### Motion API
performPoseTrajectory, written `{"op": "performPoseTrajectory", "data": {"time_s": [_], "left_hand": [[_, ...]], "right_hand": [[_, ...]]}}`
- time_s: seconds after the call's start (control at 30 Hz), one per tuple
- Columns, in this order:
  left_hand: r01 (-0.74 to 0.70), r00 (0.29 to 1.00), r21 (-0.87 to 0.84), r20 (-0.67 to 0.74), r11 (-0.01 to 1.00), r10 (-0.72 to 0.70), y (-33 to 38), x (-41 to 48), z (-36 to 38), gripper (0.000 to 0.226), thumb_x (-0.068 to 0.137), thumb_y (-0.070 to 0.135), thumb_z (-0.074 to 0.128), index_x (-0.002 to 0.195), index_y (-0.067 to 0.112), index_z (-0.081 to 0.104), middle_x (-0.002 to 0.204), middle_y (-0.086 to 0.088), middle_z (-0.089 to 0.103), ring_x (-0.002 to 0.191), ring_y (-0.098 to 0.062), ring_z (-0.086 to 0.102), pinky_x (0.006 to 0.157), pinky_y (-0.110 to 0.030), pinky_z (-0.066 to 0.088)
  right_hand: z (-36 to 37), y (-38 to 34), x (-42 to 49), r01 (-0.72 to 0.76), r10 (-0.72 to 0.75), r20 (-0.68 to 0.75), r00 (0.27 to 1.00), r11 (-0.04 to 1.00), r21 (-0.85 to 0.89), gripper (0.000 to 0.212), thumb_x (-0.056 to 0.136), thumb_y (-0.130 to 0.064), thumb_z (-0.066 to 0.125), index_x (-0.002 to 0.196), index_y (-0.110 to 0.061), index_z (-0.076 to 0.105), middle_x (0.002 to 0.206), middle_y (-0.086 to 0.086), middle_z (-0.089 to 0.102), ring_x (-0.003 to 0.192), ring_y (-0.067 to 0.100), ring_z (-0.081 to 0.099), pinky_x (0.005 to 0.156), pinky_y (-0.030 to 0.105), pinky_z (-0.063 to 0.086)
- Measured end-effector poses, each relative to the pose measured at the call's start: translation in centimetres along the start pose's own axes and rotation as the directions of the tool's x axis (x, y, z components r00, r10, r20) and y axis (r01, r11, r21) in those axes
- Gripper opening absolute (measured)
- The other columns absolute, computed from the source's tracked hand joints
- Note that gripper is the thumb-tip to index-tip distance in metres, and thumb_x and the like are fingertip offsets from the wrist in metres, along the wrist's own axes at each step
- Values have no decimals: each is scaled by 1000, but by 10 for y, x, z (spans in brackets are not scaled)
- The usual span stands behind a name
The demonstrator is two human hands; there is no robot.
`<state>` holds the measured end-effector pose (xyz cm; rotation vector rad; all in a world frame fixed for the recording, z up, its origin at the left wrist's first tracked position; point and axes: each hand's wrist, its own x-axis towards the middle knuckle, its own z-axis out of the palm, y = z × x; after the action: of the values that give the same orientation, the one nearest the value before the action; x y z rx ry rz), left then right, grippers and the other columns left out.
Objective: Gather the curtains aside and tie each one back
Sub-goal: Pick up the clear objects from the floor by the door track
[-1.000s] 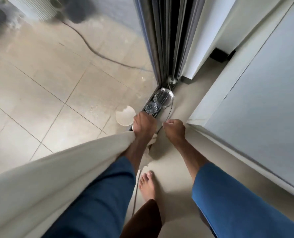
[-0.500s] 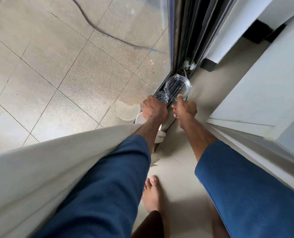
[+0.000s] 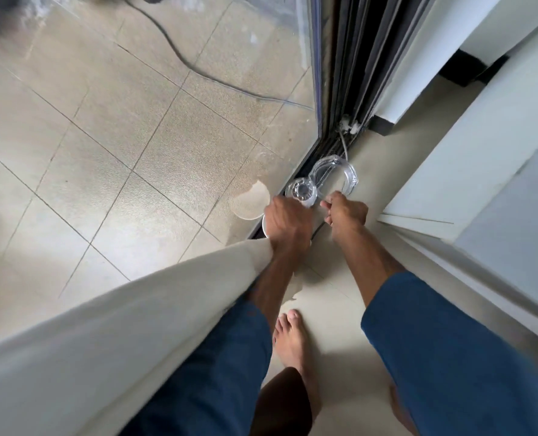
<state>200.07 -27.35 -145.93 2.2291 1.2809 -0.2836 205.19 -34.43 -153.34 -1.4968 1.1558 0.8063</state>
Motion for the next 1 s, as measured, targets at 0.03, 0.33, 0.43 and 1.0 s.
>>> {"op": "performPoseTrajectory", "data": {"time_s": [0.03, 0.33, 0.43, 1.0], "left_hand": [[-8, 1000, -11, -10, 1000, 8, 0, -15, -13, 27, 95, 14, 47, 75, 0, 58, 84, -19, 65, 65, -25, 54, 59, -31, 44], [92, 996, -54, -17, 994, -93, 38, -185, -154, 32, 97, 13, 50, 80, -6, 69, 85, -25, 71, 81, -42, 65, 69, -43, 40], [148, 988, -57, 54, 987, -145, 60, -250, -210, 32, 94, 12, 51, 76, -7, 70, 81, -26, 71, 79, -43, 65, 69, -43, 42], [-96, 948, 159, 316, 983, 41, 95, -514, -389, 31, 90, 16, 51, 85, -8, 70, 91, -26, 72, 89, -39, 69, 75, -41, 55]], "right_hand": [[-7, 2, -17, 2, -2, 22, 1000, 1000, -4, 22, 91, -17, 67, 101, 2, 71, 76, 1, 74, 45, 5, 55, 38, 18, 40], [-123, 8, -221, -61, 62, 4, 998, 994, -91, 33, 80, -22, 74, 98, 6, 73, 91, 19, 76, 61, 22, 62, 49, 30, 47], [-187, -7, -301, -74, 70, -36, 997, 989, -126, 30, 85, -21, 70, 93, 8, 74, 73, 13, 75, 47, 17, 57, 45, 24, 42], [-452, 46, -578, 34, -16, -180, 984, 995, 98, 39, 85, -32, 78, 89, 7, 76, 69, 11, 72, 53, 17, 58, 52, 29, 48]]}}
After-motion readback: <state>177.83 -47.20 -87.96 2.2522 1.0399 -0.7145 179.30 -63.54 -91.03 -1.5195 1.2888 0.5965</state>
